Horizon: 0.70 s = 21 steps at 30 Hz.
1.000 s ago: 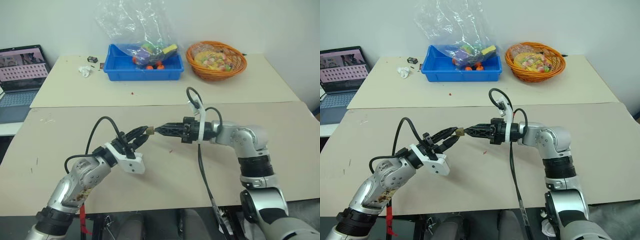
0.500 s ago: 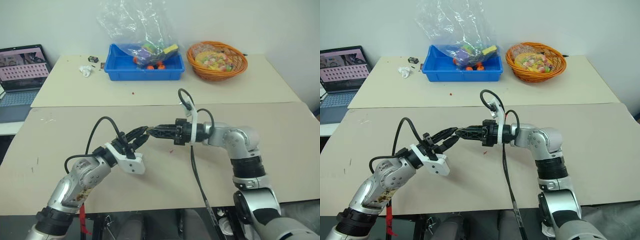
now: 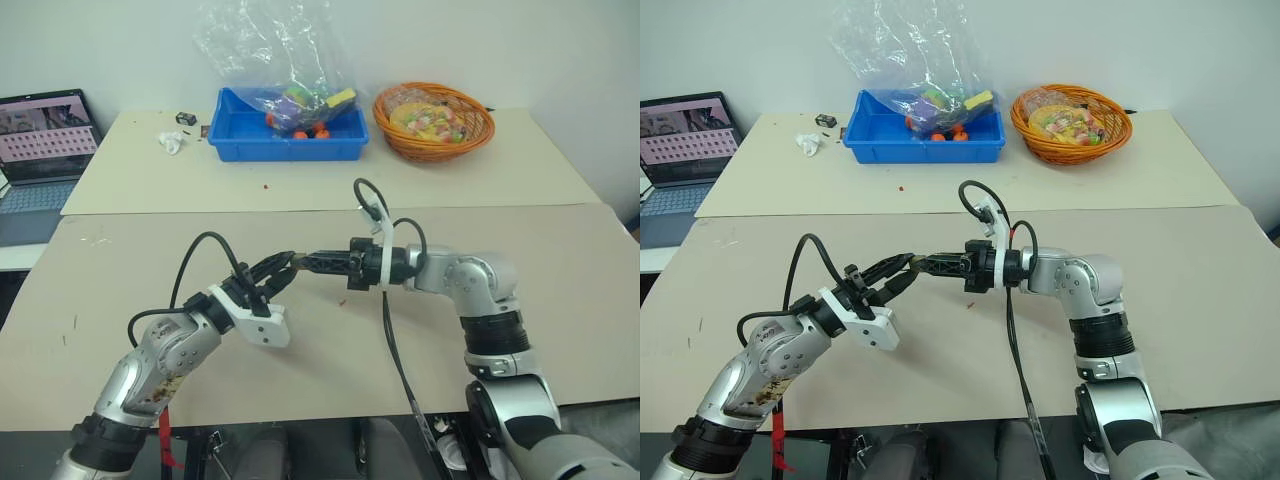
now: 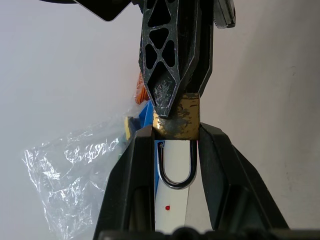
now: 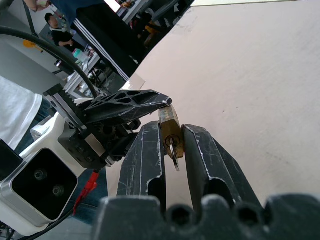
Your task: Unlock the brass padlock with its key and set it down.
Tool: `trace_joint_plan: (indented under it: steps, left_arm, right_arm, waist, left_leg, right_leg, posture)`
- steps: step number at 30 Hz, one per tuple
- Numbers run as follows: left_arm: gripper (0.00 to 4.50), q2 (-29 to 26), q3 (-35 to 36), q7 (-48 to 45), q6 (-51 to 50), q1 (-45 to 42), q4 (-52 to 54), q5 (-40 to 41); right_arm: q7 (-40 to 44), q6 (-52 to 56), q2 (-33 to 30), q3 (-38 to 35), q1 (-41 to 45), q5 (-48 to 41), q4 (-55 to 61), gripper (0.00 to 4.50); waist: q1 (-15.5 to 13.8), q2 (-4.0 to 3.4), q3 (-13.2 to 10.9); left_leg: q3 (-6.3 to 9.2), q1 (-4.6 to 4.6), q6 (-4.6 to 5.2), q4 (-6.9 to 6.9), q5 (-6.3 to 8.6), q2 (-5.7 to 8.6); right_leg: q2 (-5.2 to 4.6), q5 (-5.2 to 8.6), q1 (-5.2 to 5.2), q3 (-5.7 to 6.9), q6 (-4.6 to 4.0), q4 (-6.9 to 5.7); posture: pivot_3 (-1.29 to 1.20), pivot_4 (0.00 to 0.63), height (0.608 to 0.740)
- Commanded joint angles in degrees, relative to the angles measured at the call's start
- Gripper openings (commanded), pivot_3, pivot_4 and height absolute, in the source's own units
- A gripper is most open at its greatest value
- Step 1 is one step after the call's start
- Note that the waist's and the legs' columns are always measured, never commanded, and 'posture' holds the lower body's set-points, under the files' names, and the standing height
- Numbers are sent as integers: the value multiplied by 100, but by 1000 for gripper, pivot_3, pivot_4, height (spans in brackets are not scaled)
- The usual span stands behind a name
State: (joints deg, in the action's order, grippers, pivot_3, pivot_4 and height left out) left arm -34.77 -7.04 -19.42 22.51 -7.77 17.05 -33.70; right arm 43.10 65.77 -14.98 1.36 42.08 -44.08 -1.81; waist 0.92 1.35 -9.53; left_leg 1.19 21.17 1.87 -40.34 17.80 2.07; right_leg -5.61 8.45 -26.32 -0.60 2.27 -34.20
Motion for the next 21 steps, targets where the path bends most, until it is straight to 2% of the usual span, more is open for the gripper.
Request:
trace_joint_plan:
  steps: [1, 5, 7, 10, 11, 13, 14, 17, 21]
  left_arm:
    - [739, 62, 52, 36, -43, -19, 203, 74]
    - [739, 63, 61, -22, -9, -24, 231, 216]
    - [1761, 78, 83, -70, -15, -21, 253, 373]
    - [2771, 65, 62, -143, -45, -20, 244, 431]
    - [3285, 61, 63, -153, -50, -15, 244, 416]
    - [3944, 27, 69, -190, -71, 4, 249, 372]
    - [4414, 0, 90, -211, -68, 25, 253, 394]
    - [4500, -28, 247, -423, -217, 168, 354, 899]
    - [4500, 151, 496, -1139, -1318, 469, 902, 2745]
  right_arm:
    - [9, 59, 106, -45, 115, -194, 243, 185]
    - [-23, 72, 109, -59, 122, -195, 211, 185]
    - [-32, 65, 101, -71, 144, -172, 144, 184]
    - [-38, 69, 98, -117, 179, -141, 51, 132]
    - [-32, 67, 93, -125, 187, -128, 32, 132]
    - [-16, 36, 59, -158, 219, -99, -60, 132]
    - [-8, 7, 31, -164, 236, -69, -121, 132]
    - [68, -130, -96, -190, 318, 42, -374, 132]
    - [299, -360, -400, -174, 451, 186, -641, 132]
  waist:
    - [1, 0, 0]
    - [2, 0, 0]
    - [4, 0, 0]
    - [9, 0, 0]
    - [7, 0, 0]
    - [5, 0, 0]
    - [2, 0, 0]
    - [4, 0, 0]
    - [7, 0, 0]
  left_leg:
    - [0, 0, 0, 0, 0, 0]
    - [0, 0, 0, 0, 0, 0]
    - [0, 0, 0, 0, 0, 0]
    - [0, 0, 0, 0, 0, -1]
    - [0, 0, 0, 0, 0, 0]
    - [0, 0, 0, -1, 0, 1]
    - [0, 0, 0, 0, 0, 1]
    - [0, 0, 0, 0, 0, 1]
    - [0, 0, 0, 0, 0, -1]
  right_leg:
    - [0, 0, 0, 0, 0, 0]
    - [0, 0, 0, 0, 0, 0]
    - [0, 0, 0, 0, 0, 0]
    - [1, 0, 0, -1, 0, 0]
    - [0, 0, 0, 0, 0, -1]
    - [-1, 0, 0, 0, 0, 0]
    - [0, 0, 0, 0, 0, 0]
    - [0, 0, 0, 0, 0, 0]
    - [-1, 0, -1, 0, 0, 2]
  posture:
    - [0, 150, 728]
    - [0, 150, 728]
    - [0, 150, 728]
    - [0, 150, 728]
    - [0, 150, 728]
    - [0, 150, 728]
    - [0, 150, 728]
    - [0, 150, 728]
    - [0, 150, 728]
